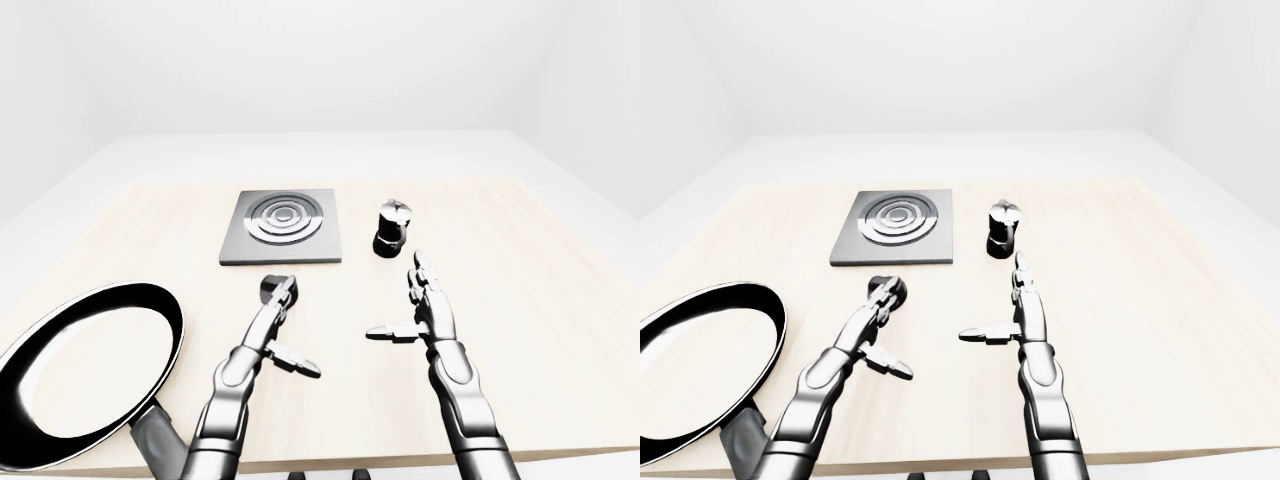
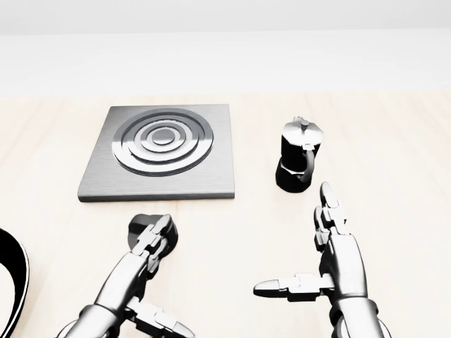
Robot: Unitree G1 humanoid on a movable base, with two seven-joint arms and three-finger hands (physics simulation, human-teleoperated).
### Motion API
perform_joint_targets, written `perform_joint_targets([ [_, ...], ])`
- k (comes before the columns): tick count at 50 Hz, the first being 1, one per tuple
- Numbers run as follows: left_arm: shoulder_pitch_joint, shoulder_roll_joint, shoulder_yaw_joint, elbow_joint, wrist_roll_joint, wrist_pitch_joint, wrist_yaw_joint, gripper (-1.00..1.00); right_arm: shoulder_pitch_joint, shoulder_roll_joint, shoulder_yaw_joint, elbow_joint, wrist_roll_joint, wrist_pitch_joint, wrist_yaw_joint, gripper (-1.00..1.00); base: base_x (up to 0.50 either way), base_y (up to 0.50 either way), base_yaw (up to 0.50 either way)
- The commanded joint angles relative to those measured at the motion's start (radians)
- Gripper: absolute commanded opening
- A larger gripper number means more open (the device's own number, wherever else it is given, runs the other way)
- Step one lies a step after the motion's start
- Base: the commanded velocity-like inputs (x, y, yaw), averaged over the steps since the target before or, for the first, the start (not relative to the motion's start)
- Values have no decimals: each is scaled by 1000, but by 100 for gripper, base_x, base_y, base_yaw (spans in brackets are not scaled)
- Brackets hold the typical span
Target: Turn on the stove.
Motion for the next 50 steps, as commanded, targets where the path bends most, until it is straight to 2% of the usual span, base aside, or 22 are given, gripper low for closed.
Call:
perform_joint_targets([
  [1, -48, -16, -23, 33, 36, 0, -19, 100, 2, 0, 0, -3, 0, 1, 1, 100, 0, 0, 0],
  [7, -89, -13, 5, -3, 15, 0, -5, 100, 3, 0, 0, -7, 0, 4, 2, 100, 0, 0, 0],
  [28, -9, 17, 22, -624, -13, 0, -77, 100, 2, 1, 0, -7, 1, 10, -1, 100, 0, 0, 0],
  [37, -39, 29, 43, -789, -27, 0, -91, 100, -3, 0, -2, 2, 2, 9, -4, 100, 0, 0, 0],
  [50, -123, 68, 138, -940, -106, 0, -83, 100, -2, -1, -1, 5, 1, 6, -4, 100, 0, 0, 0],
])
